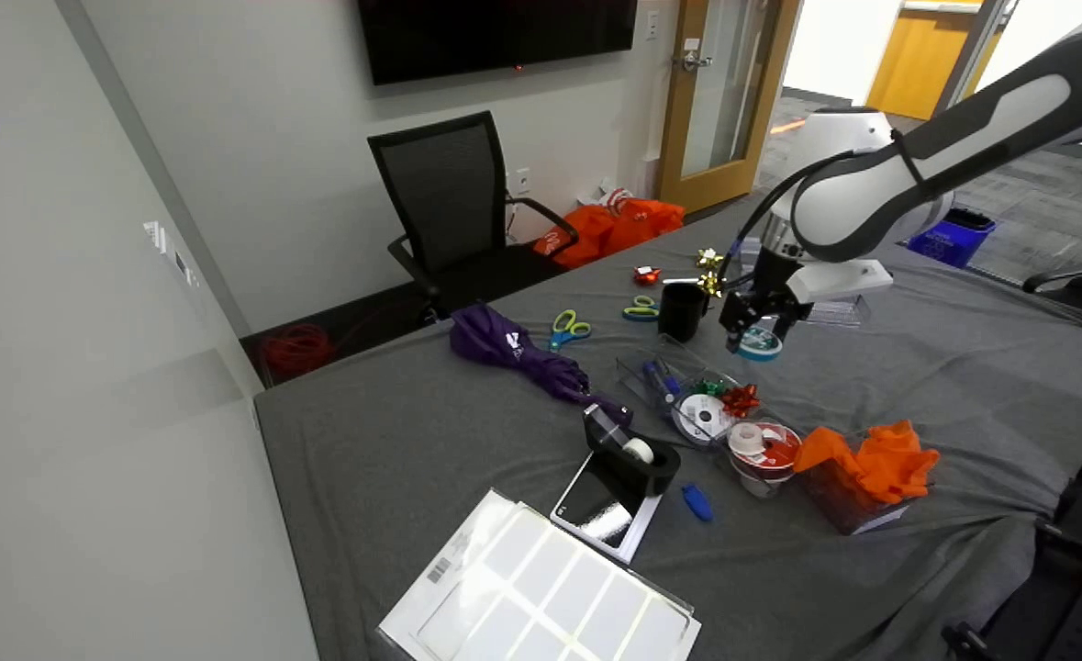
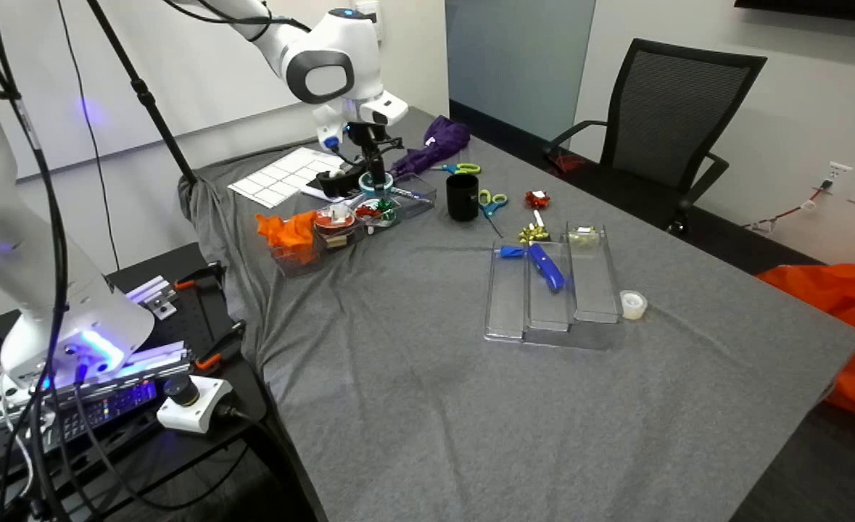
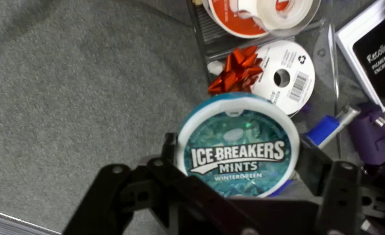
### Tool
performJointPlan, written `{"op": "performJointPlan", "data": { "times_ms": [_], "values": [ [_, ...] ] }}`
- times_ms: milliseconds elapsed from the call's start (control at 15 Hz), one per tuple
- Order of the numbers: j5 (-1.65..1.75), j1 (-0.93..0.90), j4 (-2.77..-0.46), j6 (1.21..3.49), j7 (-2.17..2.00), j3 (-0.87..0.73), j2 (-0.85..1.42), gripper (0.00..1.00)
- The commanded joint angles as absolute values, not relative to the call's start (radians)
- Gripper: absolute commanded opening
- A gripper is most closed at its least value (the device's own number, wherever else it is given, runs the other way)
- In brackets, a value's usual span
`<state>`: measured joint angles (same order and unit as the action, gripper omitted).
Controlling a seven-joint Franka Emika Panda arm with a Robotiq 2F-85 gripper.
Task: Move the green and white object to the left
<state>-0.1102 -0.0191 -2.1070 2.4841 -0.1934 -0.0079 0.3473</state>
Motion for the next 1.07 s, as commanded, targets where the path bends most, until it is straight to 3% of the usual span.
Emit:
{"op": "performJointPlan", "data": {
  "times_ms": [0,1000],
  "values": [
    [-0.055,-0.056,-2.144,2.481,-0.153,0.011,0.35,0.61],
    [-0.024,-0.097,-2.034,2.444,-0.182,0.014,0.458,0.61]
  ]
}}
